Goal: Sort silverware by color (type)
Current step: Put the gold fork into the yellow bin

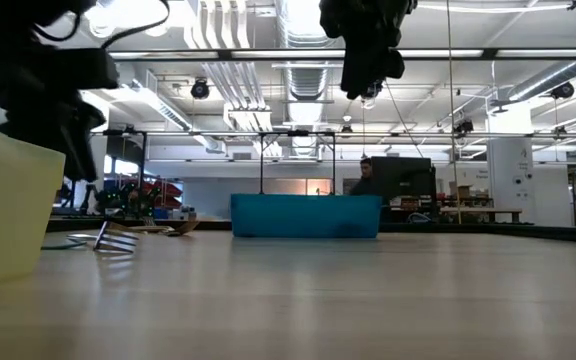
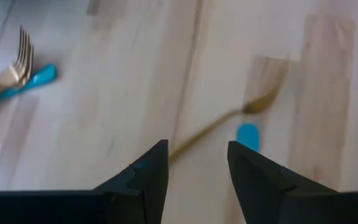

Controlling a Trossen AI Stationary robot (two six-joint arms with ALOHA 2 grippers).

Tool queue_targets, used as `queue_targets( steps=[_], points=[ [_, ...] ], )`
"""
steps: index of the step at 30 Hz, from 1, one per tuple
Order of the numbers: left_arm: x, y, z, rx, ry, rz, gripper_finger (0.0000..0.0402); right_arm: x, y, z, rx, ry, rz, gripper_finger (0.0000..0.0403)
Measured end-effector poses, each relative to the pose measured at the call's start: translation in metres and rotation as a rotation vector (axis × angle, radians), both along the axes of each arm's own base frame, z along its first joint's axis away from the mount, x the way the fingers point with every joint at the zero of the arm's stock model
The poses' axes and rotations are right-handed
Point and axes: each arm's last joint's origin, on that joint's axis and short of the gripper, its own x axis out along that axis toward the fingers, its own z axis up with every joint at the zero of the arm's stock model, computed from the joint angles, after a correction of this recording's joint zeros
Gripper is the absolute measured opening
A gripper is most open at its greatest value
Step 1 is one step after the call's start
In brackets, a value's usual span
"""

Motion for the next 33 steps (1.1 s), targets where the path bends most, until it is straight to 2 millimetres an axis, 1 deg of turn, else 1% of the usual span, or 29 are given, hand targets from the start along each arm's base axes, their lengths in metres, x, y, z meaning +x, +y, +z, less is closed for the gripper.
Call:
queue_targets(
  steps=[2,7,14,17,21,28,33],
  points=[
    [0.008,0.003,-0.004,0.016,0.008,-0.022,0.0151,0.0,0.0,0.0,-0.015,0.002,-0.005,0.0114],
    [0.022,0.006,-0.021,-0.084,0.11,-0.093,0.0151,0.0,0.0,0.0,-0.015,0.003,-0.005,0.0118],
    [0.036,0.01,-0.046,-0.073,0.231,-0.069,0.0152,0.0,0.0,0.0,-0.016,0.003,-0.004,0.0119],
    [0.042,0.009,-0.051,-0.059,0.237,-0.075,0.0152,0.0,0.0,0.0,-0.015,0.003,-0.004,0.0118],
    [0.05,0.008,-0.05,-0.054,0.246,-0.085,0.0152,0.0,0.0,0.0,-0.015,0.004,-0.004,0.0116],
    [0.066,0.005,-0.033,-0.036,0.193,-0.193,0.0152,0.0,0.0,-0.001,-0.014,0.007,-0.004,0.012],
    [0.07,0.005,-0.038,-0.019,0.226,-0.234,0.0152,0.0,0.0,-0.001,-0.018,0.007,0.004,0.012]
  ],
)
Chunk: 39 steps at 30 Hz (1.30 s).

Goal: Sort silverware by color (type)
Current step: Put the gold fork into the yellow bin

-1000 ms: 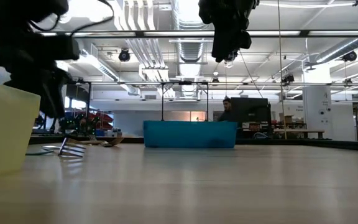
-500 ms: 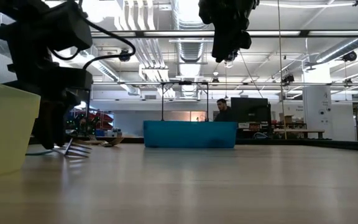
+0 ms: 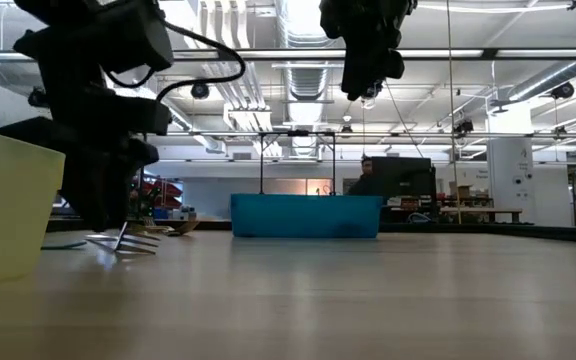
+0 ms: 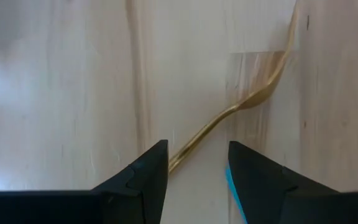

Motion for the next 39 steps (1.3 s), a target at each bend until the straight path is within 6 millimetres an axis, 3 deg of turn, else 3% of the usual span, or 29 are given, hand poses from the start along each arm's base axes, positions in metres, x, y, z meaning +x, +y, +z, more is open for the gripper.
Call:
queue_targets(
  steps=[10,13,19,23,26,31,35,39],
  points=[
    [0.022,0.004,-0.026,0.009,0.17,-0.125,0.0138,0.0,0.0,0.0,0.001,0.0,0.0,0.0121],
    [0.025,0.004,-0.03,-0.014,0.212,-0.137,0.0109,0.0,0.0,0.0,0.001,0.001,-0.001,0.0121],
    [0.029,0.007,-0.025,-0.045,0.216,-0.124,0.0016,0.0,0.0,0.0,0.001,0.001,-0.002,0.0121],
    [0.031,0.016,-0.016,-0.055,0.174,-0.044,0.0007,0.0,0.0,0.0,0.001,0.0,-0.002,0.0121],
    [0.035,0.024,-0.006,-0.009,0.125,0.013,0.0003,0.0,0.0,0.0,0.001,0.0,-0.002,0.0121],
    [0.043,0.031,0.033,0.0,0.014,0.105,0.0002,0.0,0.0,0.0,0.001,-0.001,-0.002,0.0121],
    [0.043,0.025,0.074,-0.088,-0.119,0.115,0.0001,0.0,0.0,-0.001,0.001,0.001,-0.002,0.0121],
    [0.025,0.007,0.1,-0.266,-0.14,0.108,0.0001,0.0,0.0,-0.002,0.003,0.01,-0.003,0.0121]
  ],
)
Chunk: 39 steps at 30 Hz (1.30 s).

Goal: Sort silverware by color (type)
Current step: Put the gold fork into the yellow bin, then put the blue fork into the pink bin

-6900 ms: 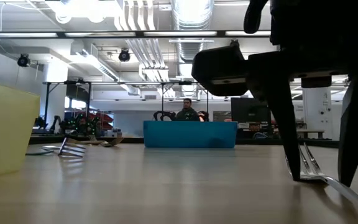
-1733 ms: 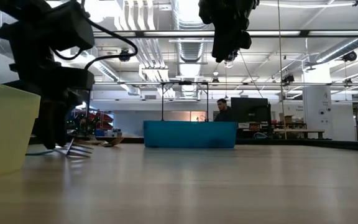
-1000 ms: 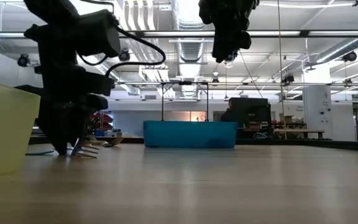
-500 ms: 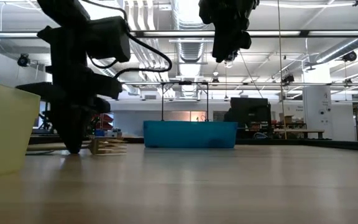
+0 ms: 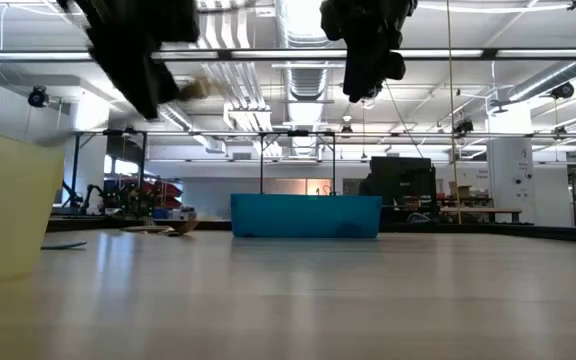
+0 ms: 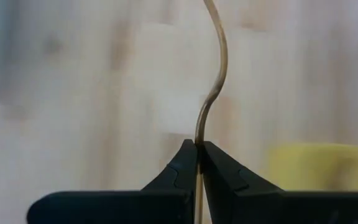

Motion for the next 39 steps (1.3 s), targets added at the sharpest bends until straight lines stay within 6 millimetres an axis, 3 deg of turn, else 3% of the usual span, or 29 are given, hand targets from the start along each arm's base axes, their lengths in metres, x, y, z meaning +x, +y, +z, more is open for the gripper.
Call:
queue_targets(
  steps=[4,9,15,19,28,34,39],
  points=[
    [-0.023,-0.03,0.021,-0.145,-0.039,0.002,0.0,0.0,0.0,-0.001,0.002,0.004,-0.002,0.0121],
    [-0.054,-0.088,0.029,-0.26,0.002,-0.096,0.0,-0.001,0.0,-0.005,0.004,0.018,-0.003,0.0121],
    [-0.089,-0.151,0.014,-0.223,0.079,-0.141,0.0,-0.001,0.0,-0.009,0.009,0.03,-0.012,0.0121],
    [-0.094,-0.178,-0.004,-0.219,0.139,-0.105,0.0001,-0.002,0.0,-0.01,0.009,0.034,-0.012,0.0121],
    [-0.082,-0.196,-0.011,-0.173,0.146,-0.106,0.0062,-0.002,0.0,-0.012,0.02,0.041,-0.034,0.0121],
    [-0.083,-0.191,-0.007,-0.153,0.128,-0.096,0.0114,-0.004,0.001,-0.016,0.03,0.067,-0.05,0.0121],
    [-0.082,-0.176,-0.009,-0.036,0.154,-0.07,0.0139,-0.011,0.001,-0.021,0.046,0.143,-0.073,0.0121]
  ],
)
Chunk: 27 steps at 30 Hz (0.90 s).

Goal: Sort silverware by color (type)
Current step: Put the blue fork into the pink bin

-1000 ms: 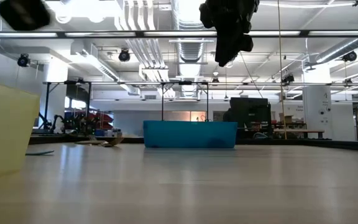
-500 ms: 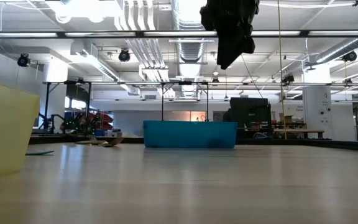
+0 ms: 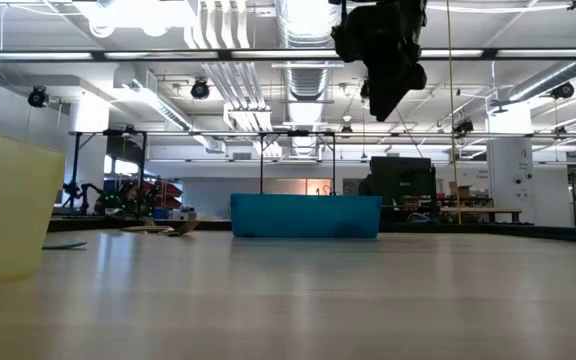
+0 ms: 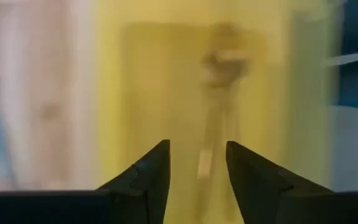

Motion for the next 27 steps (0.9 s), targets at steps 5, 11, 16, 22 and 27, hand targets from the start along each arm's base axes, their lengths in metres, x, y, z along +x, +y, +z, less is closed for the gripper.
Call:
queue_targets(
  steps=[5,11,16,22,27],
  points=[
    [0.008,0.028,-0.004,0.186,0.043,0.098,0.0144,-0.004,0.001,-0.002,0.006,0.046,0.0,0.0121],
    [0.022,0.056,-0.007,0.303,0.069,0.107,0.0144,-0.006,0.001,-0.002,0.004,0.068,0.015,0.0121],
    [0.027,0.074,-0.019,0.268,0.103,0.168,0.0144,-0.007,0.001,-0.002,0.002,0.079,0.028,0.0121],
    [0.022,0.091,-0.051,0.218,0.146,0.131,0.0144,-0.008,0.001,-0.002,-0.006,0.084,0.06,0.0121],
    [0.006,0.11,-0.085,0.259,0.223,0.128,0.0144,-0.008,0.001,-0.002,-0.002,0.08,0.045,0.0121]
  ],
)
